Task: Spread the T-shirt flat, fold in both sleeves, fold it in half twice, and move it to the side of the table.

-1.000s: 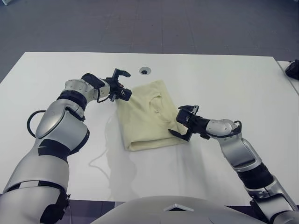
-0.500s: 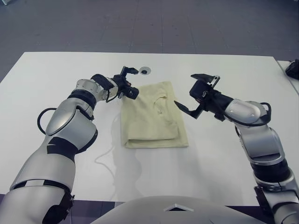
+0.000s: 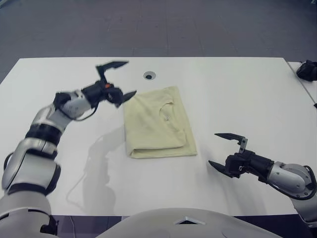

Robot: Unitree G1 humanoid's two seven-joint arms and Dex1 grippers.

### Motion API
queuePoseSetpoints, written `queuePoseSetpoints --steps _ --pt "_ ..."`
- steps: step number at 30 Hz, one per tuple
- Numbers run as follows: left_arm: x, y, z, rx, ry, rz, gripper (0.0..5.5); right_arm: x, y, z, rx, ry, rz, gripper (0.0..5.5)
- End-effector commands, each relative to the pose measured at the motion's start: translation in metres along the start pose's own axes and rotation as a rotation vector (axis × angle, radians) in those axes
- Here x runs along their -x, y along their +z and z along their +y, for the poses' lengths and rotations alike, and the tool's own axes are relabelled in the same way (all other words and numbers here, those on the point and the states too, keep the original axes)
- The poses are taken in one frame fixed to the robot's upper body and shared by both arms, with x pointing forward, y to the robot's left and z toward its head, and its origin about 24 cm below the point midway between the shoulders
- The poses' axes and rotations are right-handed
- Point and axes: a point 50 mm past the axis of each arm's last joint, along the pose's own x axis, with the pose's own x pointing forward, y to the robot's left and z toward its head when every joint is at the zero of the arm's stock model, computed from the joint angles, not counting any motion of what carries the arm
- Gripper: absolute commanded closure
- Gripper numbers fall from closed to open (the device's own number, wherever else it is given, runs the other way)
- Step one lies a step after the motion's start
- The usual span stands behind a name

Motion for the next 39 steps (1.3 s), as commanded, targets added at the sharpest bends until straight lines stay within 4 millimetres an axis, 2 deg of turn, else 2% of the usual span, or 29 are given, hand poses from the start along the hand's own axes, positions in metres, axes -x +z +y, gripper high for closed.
queuePoseSetpoints --steps 1,5,13,23,26,32,34,39 --pt "0.055 0.032 -0.045 0.124 -0.14 0.028 0.1 -0.028 -0.009 0.028 0.084 0.069 -0.024 0.13" --pt "0.066 0.045 -0.066 0.186 -0.205 0.05 0.1 -0.048 -0.015 0.035 0.106 0.079 -0.047 0.13" --pt "0.086 0.048 -0.089 0.187 -0.397 0.069 0.1 -0.071 -0.028 0.043 0.144 0.09 -0.048 0.13" --pt "0.065 0.05 -0.122 0.171 -0.534 0.039 0.1 -0.108 -0.019 0.034 0.251 0.123 -0.178 0.13" --pt "0.06 0.05 -0.127 0.161 -0.569 0.019 0.1 -0.112 -0.017 0.031 0.269 0.129 -0.205 0.62" --pt "0.064 0.048 -0.137 0.154 -0.64 0.015 0.1 -0.113 -0.016 0.033 0.272 0.158 -0.249 1.68" --pt "0.068 0.049 -0.14 0.168 -0.677 0.01 0.37 -0.111 -0.018 0.037 0.26 0.181 -0.248 1.97" --pt "0.074 0.049 -0.144 0.182 -0.77 0.011 1.42 -0.111 -0.02 0.038 0.242 0.219 -0.247 2.96"
